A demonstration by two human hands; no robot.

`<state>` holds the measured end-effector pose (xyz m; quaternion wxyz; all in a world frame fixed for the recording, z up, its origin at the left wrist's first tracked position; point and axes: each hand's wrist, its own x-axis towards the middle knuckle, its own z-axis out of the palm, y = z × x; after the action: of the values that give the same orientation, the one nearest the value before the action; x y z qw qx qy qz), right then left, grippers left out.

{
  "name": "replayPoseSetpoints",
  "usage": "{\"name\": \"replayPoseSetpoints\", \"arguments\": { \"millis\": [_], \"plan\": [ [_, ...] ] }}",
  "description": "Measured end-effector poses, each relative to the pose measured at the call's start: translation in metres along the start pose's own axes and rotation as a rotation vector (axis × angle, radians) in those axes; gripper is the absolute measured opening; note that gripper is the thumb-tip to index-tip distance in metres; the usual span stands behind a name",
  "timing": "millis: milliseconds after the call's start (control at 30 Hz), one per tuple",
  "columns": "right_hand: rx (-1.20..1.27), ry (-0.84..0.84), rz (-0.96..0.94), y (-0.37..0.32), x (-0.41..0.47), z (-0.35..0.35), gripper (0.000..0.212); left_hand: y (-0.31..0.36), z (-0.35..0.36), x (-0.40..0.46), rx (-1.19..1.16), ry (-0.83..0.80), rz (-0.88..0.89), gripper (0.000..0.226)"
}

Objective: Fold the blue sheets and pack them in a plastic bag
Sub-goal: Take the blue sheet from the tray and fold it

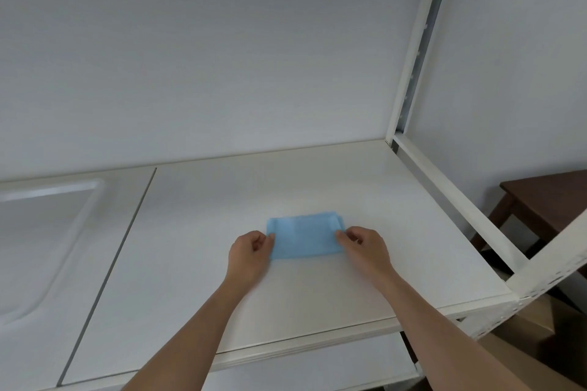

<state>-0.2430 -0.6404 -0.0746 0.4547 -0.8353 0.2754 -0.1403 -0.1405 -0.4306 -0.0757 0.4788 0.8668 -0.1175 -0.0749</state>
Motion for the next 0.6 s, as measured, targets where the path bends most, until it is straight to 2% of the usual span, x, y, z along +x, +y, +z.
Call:
{"name": "replayPoseSetpoints", "arguments": {
  "millis": [267,600],
  "plan": [
    [-0.176,0.075,0.045,-0.006,0.000,0.011,0.023,0.011,0.009,0.006,0.272,0.054,-0.096,0.035],
    [-0.259,0.126,0.033,-0.008,0.002,0.018,0.031,0.015,0.015,0.009,0.351,0.064,-0.123,0.028]
  ]
}}
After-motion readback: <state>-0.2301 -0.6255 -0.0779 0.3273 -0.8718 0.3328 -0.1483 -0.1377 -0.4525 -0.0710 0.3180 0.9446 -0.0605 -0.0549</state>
